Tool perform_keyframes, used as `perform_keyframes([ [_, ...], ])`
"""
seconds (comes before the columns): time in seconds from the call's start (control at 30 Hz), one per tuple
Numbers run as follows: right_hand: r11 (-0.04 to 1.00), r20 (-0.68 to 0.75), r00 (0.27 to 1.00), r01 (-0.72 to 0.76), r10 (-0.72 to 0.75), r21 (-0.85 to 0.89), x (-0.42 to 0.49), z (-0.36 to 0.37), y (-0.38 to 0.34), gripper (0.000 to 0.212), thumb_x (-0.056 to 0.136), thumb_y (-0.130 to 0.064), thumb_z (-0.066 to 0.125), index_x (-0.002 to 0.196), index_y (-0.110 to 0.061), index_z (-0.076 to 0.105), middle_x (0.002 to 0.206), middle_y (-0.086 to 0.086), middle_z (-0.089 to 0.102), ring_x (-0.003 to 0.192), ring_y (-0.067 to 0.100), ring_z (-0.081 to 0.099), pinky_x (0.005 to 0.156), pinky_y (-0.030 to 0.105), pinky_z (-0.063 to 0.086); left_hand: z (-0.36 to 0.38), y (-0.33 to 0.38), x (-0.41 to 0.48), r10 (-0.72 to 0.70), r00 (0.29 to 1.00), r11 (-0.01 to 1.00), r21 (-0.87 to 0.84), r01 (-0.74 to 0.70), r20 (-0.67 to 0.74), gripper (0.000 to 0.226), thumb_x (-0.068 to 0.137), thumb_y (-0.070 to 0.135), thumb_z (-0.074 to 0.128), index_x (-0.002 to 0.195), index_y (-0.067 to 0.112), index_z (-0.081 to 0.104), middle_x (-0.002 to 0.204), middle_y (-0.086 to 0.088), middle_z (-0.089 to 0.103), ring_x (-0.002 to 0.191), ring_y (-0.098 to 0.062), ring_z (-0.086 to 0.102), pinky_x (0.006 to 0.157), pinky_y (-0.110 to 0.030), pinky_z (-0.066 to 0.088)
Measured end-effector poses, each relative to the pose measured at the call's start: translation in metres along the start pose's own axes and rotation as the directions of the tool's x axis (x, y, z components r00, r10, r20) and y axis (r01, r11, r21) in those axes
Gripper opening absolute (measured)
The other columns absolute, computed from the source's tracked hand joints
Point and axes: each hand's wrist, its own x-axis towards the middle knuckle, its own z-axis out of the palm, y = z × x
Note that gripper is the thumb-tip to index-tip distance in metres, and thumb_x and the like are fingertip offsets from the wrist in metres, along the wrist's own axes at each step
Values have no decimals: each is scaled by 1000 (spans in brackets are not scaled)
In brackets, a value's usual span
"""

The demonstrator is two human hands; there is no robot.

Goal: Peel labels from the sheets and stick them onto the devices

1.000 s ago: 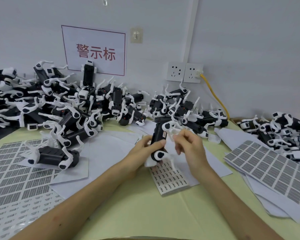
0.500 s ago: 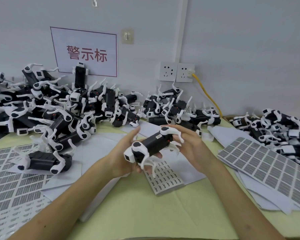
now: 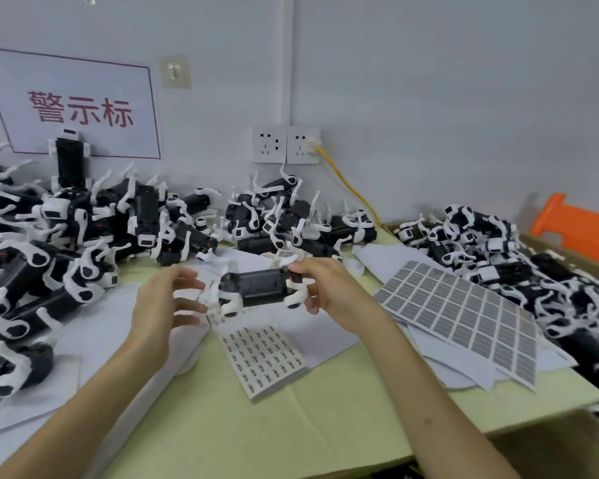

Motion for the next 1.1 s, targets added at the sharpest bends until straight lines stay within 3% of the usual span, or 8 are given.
perform_keyframes([
  [0.1, 854, -221, 968, 213, -119, 475, 5, -13, -10, 10, 98, -15, 63, 101, -7, 68, 92, 11, 67, 67, 20, 66, 53, 25, 54, -2, -1, 2, 33, 999, 999, 2, -33, -17, 26, 103, 24, 45, 102, 9, 67, 94, -8, 74, 56, -21, 65, 55, -33, 51],
  [0.2, 664, -296, 937, 342, -186, 665, 6, -33, -13, 45, 86, -29, 74, 127, -17, 57, 125, 3, 68, 110, 23, 72, 82, 32, 61, 3, -5, -1, 45, 999, 997, 61, -47, 22, 28, 103, 24, 45, 99, 9, 68, 96, -8, 75, 63, -23, 69, 59, -36, 52],
  [0.33, 880, -329, 942, 211, -66, 426, 7, -33, -2, 44, 99, -14, 65, 138, -25, 48, 119, -1, 73, 106, 26, 74, 81, 33, 57, 10, -13, -5, 108, 986, 965, 225, -135, 126, 27, 107, 24, 47, 96, 12, 69, 102, -6, 74, 81, -27, 71, 68, -39, 50],
  [0.47, 991, -399, 912, 49, -96, -125, 8, -17, 8, 27, 96, -14, 63, 121, -21, 69, 105, -3, 77, 79, 14, 76, 72, 27, 50, 7, -22, -9, 283, 908, 746, 525, -410, 308, 17, 106, 32, 55, 94, 33, 68, 100, 29, 68, 92, 3, 65, 74, -30, 49],
  [0.57, 846, -250, 938, 76, -241, -528, 8, -6, 21, 28, 98, -18, 61, 124, -24, 71, 119, -8, 71, 97, 8, 70, 82, 24, 50, 5, -25, -8, 323, 846, 635, 566, -526, 423, 9, 103, 33, 58, 102, 38, 65, 106, 32, 66, 104, 7, 62, 82, -30, 50],
  [0.7, 612, 1, 987, 101, -163, -784, 8, 8, 38, 45, 101, -34, 58, 146, -31, 54, 155, -12, 47, 143, 8, 41, 118, 30, 30, 7, -21, -14, 326, 795, 532, 595, -602, 512, 10, 103, 36, 58, 112, 39, 60, 120, 22, 64, 116, -6, 58, 92, -31, 45],
  [0.87, 331, 170, 983, 137, 72, -934, 6, 18, 50, 59, 105, -50, 44, 160, -35, 29, 171, -8, 12, 157, 12, 7, 125, 44, 6, 8, -29, -10, 42, 805, 72, 802, -593, 592, 61, 107, 55, 40, 161, 32, 27, 170, 10, 24, 158, -12, 16, 127, -40, 13],
  [1.1, 151, 203, 969, 182, 143, -972, 3, 24, 60, 62, 108, -56, 19, 164, -35, 4, 172, -7, -8, 158, 13, -10, 126, 43, -4, 5, -37, -4, -85, 787, 92, 792, -604, 611, 64, 109, 58, 28, 166, 32, 17, 175, 5, 7, 161, -15, 2, 128, -41, 3],
])
